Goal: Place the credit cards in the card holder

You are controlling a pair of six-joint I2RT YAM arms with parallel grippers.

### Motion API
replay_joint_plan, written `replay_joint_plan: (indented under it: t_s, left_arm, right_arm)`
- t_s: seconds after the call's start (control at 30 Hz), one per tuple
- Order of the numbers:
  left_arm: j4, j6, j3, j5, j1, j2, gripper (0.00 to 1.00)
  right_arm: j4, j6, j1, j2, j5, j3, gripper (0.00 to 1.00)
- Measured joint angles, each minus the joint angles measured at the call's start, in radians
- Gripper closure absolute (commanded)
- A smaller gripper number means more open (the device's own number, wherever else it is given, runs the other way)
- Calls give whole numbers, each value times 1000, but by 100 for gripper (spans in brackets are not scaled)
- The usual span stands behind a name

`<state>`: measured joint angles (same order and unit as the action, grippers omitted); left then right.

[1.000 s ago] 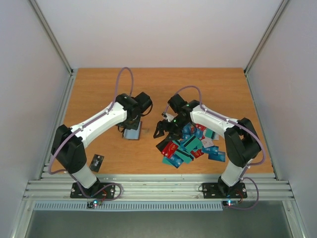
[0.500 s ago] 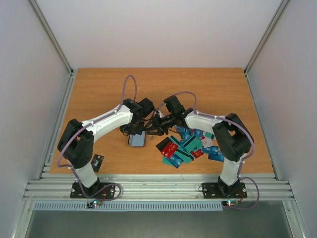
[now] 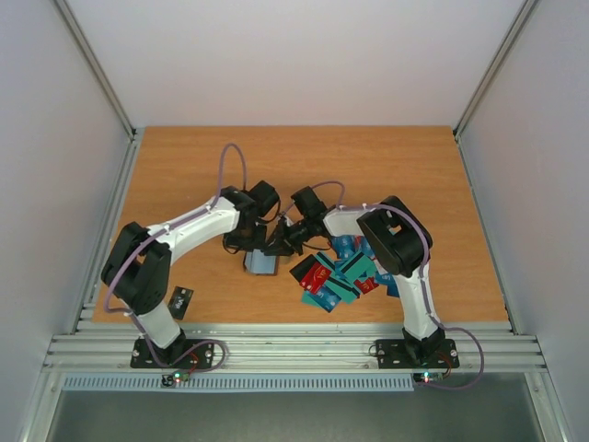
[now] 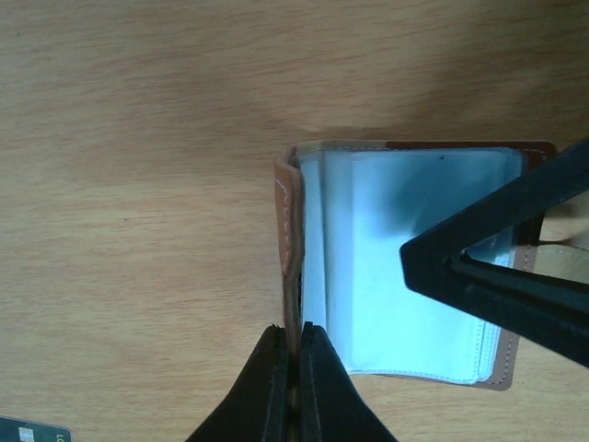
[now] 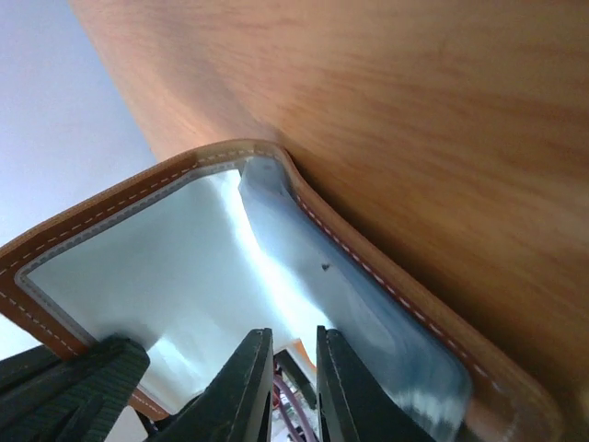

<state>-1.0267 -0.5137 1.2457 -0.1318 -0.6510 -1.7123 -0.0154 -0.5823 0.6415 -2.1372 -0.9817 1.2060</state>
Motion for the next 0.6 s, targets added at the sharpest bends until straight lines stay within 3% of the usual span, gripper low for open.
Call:
replay_joint_plan:
  t_s: [0.33, 0.6]
  left_arm:
    - [151, 30, -200, 93, 158, 102, 96]
    - [229, 51, -285, 127, 230, 75, 64]
  right_arm:
    - [-304, 255, -1, -57, 41, 152, 87]
    - [-430, 340, -1, -60, 46, 184, 88]
